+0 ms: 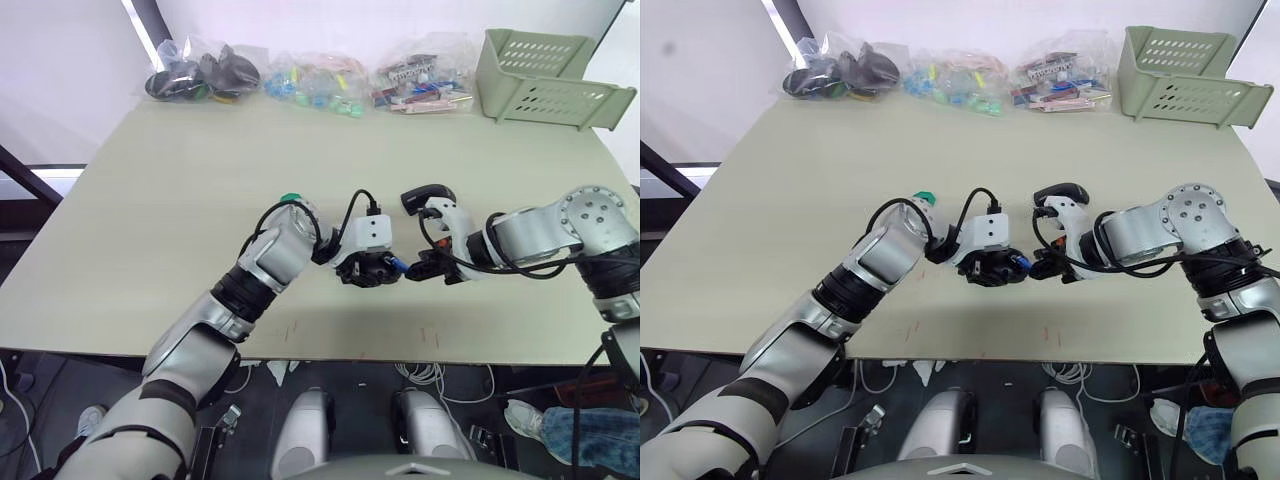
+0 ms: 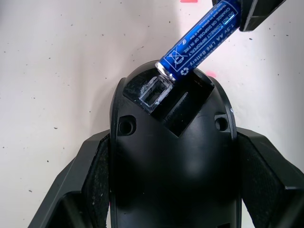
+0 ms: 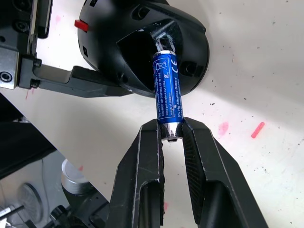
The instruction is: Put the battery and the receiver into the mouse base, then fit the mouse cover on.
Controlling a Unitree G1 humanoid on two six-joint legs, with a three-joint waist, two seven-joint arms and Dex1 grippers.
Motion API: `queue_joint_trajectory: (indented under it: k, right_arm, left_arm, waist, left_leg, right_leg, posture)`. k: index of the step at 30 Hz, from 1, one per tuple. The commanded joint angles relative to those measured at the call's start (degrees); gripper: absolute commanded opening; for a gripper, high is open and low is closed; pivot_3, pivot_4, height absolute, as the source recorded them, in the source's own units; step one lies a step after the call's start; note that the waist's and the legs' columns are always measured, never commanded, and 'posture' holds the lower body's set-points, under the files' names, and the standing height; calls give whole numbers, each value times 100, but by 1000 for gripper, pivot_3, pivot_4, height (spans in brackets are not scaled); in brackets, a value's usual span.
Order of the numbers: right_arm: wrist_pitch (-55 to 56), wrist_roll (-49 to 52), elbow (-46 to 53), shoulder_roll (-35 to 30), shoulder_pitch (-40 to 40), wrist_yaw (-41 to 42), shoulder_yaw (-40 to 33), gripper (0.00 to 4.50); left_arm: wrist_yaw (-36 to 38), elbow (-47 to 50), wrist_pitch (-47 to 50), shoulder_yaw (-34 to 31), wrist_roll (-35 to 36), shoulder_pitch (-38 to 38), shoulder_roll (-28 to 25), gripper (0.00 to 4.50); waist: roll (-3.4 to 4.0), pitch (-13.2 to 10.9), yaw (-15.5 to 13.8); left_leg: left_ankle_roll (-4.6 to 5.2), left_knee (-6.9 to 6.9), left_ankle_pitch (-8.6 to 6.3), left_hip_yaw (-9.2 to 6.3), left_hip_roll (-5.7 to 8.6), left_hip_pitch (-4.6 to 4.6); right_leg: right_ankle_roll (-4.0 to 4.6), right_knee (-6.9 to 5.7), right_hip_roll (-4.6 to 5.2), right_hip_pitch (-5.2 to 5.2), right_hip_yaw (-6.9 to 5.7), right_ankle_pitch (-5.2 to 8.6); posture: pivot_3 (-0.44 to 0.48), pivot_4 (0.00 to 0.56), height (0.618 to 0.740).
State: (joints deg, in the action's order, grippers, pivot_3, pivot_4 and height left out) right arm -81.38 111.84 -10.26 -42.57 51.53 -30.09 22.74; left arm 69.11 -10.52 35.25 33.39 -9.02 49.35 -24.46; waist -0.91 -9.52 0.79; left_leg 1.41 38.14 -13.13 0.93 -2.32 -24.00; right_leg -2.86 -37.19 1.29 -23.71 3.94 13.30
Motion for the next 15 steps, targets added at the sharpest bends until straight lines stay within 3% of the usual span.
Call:
queue_joint_trajectory:
  k: [1, 15]
  right_arm:
    - [-76, 115, -13, -43, 167, 70, 85, 122]
    - [-392, -377, -285, 104, 405, 436, 321, 122]
  left_arm:
    - [-126, -240, 96, 270, -198, -173, 58, 3004]
    - [-128, -242, 121, 295, -212, -195, 86, 3004]
  waist:
    - [0, 0, -1]
    - [1, 1, -3]
  left_leg:
    - [1, 0, 0, 0, 1, -2]
    - [12, 0, -7, -3, 11, -13]
  right_leg:
    - [0, 4, 3, 0, -1, 0]
    - [-2, 27, 23, 1, -7, -7]
  posture:
    - [0, 150, 740]
    - [0, 150, 740]
